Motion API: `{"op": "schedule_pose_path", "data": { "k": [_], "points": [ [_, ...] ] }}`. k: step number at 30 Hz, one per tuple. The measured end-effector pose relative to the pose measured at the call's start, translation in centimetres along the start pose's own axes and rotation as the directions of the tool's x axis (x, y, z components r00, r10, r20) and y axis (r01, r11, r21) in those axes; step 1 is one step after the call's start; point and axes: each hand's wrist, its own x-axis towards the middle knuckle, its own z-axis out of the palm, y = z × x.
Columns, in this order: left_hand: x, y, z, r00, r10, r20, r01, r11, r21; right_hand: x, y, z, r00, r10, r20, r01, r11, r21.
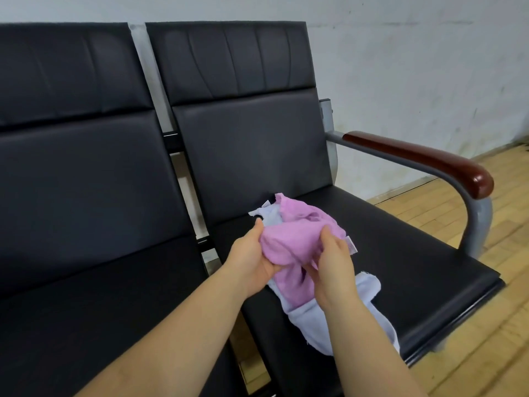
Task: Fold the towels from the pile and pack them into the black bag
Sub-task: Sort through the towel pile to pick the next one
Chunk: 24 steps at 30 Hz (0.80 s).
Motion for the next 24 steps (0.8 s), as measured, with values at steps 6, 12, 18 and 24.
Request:
{"op": "schedule_pose_path", "data": {
  "k": [6, 12, 18, 24],
  "points": [
    [-1.9, -0.1, 0.2, 0.993, -0.113, 0.04, 0.101, 0.969, 0.226, 0.8, 0.3, -0.2, 0.913, 0.385, 0.135, -0.407, 0.832, 0.378],
    [-1.7, 1.0, -2.0, 0.992, -0.003, -0.126, 0.038, 0.96, 0.276, -1.9, -0.2, 1.7, 0.953, 0.131, 0.274, -0.184, 0.966, 0.18],
    [-2.7, 1.2, -2.6, 0.965, 0.199, -0.168, -0.161, 0.963, 0.218, -3.5, 1.3, 4.2, 0.974, 0.089, 0.209, -0.081, 0.996, -0.043],
    [-5.9, 2.8, -4.4, 0.992, 0.12, -0.026, -0.11, 0.96, 0.256, -3.3, 1.0, 4.9, 0.89, 0.202, 0.409, -0.289, 0.944, 0.162]
  ]
}}
